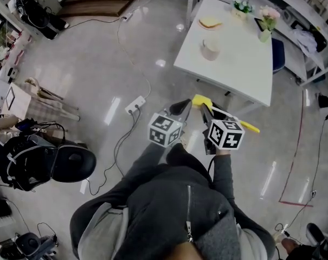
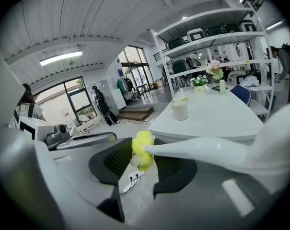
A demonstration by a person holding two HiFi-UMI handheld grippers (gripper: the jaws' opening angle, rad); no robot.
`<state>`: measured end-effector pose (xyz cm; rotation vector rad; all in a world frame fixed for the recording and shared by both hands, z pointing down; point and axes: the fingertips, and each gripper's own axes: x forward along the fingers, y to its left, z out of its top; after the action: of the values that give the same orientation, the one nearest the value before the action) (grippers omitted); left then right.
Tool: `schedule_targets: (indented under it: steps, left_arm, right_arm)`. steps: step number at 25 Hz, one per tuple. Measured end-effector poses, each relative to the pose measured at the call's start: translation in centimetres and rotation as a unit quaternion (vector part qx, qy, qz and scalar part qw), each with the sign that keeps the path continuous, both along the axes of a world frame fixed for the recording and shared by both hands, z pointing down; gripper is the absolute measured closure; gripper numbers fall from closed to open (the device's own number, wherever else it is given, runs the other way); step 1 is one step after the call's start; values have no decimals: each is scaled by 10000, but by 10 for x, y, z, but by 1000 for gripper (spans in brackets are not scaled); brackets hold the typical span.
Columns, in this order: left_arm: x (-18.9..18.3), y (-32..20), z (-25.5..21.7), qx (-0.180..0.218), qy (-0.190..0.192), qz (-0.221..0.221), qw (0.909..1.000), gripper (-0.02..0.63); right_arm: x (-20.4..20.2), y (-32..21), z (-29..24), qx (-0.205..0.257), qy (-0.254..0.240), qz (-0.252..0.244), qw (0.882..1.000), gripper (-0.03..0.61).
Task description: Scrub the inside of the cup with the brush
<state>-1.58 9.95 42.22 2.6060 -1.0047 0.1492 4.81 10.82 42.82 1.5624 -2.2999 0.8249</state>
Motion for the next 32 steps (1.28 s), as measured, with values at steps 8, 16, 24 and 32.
schedule_targets:
  steps: [8,16,24,32]
  left_arm:
    - [24,-42,6,-33,-66,105,9999,604]
    - [44,-72,14,-100,-132,190,9997,604]
    - [46,-106,26,-116,-211,241,9994,604]
    - [44,-117,37,-155,-144,367,9991,604]
  right_arm:
    - [20,-39,-1,44,-37,37,10000,431]
    - [38,-67,8,-67,-90,86,9999,431]
    - [40,-102,15,-22,-164,117,9998,431]
    - [47,-103,28,-66,-237,429,9988,431]
